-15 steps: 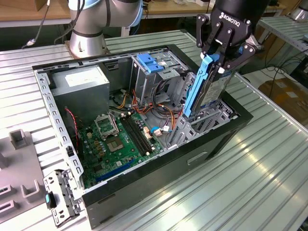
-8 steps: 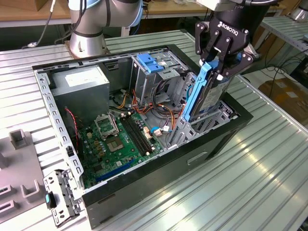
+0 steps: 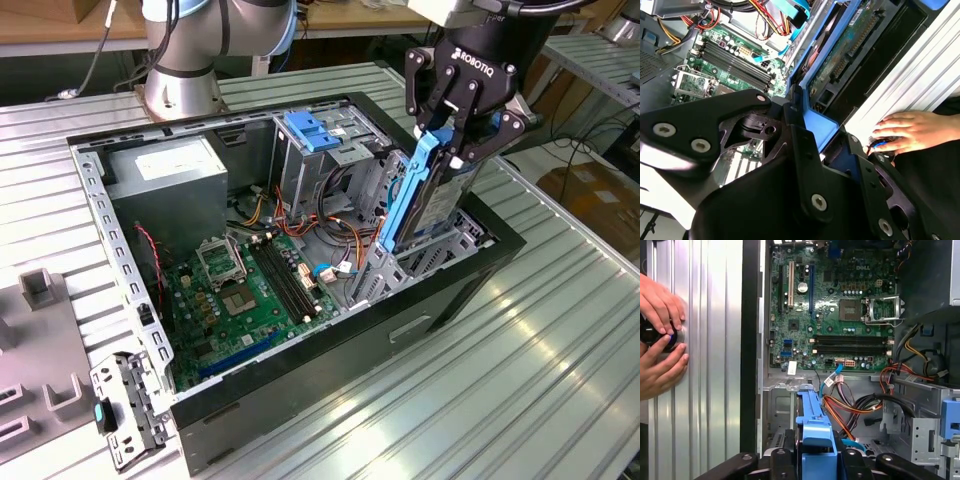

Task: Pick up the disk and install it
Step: 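Insert the disk into the insertion slot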

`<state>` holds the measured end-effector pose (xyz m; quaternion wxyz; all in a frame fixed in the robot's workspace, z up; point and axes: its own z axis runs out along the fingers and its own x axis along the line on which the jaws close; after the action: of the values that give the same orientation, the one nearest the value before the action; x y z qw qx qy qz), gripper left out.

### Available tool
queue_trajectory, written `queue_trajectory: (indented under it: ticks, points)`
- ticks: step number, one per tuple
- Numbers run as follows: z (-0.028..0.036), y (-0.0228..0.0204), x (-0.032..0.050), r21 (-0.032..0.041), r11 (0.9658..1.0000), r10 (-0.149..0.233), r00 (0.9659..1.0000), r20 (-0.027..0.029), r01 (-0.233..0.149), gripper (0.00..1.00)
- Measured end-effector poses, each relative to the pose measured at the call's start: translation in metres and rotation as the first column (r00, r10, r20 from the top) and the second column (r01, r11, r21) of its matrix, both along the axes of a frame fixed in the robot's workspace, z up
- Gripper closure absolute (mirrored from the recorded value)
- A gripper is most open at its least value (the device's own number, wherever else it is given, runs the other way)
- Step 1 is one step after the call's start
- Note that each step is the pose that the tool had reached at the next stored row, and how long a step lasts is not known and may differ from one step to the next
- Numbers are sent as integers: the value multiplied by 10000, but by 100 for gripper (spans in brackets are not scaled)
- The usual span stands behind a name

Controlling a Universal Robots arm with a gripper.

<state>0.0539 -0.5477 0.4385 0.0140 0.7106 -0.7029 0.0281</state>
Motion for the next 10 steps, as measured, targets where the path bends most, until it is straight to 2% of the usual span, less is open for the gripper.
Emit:
queue_trajectory:
  ticks: [3, 10]
  points:
    - [1, 1, 0, -1, 10000, 0, 10000, 86, 0, 63]
    - [-26, 0, 0, -2, 10000, -1, 10000, 94, 1, 63]
